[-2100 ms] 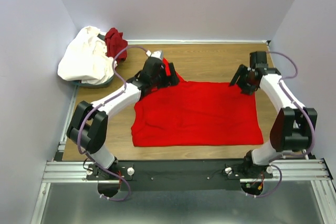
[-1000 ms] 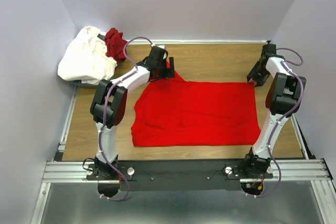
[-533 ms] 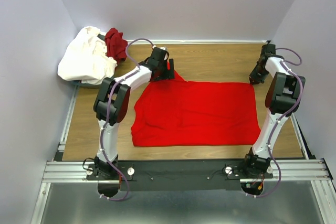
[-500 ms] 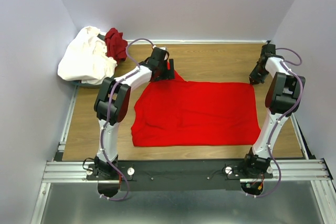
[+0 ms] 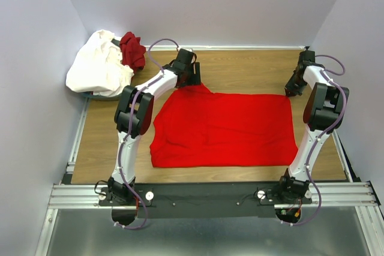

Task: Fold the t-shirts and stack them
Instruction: Fold the tshirt

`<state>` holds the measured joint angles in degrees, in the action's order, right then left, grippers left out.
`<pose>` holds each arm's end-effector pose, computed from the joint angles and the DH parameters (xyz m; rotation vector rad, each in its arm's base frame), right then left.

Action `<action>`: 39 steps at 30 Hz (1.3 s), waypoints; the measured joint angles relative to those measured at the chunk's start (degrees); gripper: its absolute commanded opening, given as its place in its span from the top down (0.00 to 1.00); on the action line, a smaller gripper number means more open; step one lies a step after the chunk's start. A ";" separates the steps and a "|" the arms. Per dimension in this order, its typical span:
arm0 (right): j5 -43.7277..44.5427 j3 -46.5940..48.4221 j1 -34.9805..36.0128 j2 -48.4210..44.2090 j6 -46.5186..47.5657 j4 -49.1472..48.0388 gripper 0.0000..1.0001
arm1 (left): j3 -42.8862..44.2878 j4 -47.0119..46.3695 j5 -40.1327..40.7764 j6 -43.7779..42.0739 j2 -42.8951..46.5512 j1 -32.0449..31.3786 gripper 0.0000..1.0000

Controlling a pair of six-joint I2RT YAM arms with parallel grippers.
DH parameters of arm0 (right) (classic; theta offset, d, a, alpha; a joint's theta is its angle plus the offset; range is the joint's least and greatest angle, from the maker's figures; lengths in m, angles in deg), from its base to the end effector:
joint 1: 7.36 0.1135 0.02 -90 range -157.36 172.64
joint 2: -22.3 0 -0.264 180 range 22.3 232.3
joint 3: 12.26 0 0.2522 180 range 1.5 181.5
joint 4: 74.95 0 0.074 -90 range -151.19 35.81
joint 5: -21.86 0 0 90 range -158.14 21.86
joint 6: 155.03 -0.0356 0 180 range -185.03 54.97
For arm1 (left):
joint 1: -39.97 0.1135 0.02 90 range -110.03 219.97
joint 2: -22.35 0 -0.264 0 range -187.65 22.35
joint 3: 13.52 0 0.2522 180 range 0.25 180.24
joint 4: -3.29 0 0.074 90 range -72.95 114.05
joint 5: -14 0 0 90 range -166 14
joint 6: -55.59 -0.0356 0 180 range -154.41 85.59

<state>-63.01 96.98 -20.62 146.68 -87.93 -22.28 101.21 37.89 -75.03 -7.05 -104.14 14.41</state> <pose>0.4410 -0.1072 0.1642 0.8756 2.6042 -0.0774 0.4509 -0.2150 0.1950 -0.0462 2.4202 -0.4135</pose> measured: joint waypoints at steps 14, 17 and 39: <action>-0.09 -0.44 0.00 -0.24 0.02 -0.39 0.90 | -1.66 1.84 2.01 -0.17 -0.94 0.00 0.28; -0.11 -0.59 0.00 -0.31 0.02 -0.59 0.90 | -0.57 1.81 2.12 -0.37 -2.21 0.02 0.30; -0.68 -1.03 0.00 -0.57 0.02 -1.03 0.91 | 0.61 2.05 2.25 -0.63 -3.06 -0.07 0.92</action>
<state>-63.69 95.95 -20.62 146.11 -87.91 -23.30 101.83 39.95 -72.77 -7.69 -107.20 14.34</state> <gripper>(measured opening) 0.098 0.149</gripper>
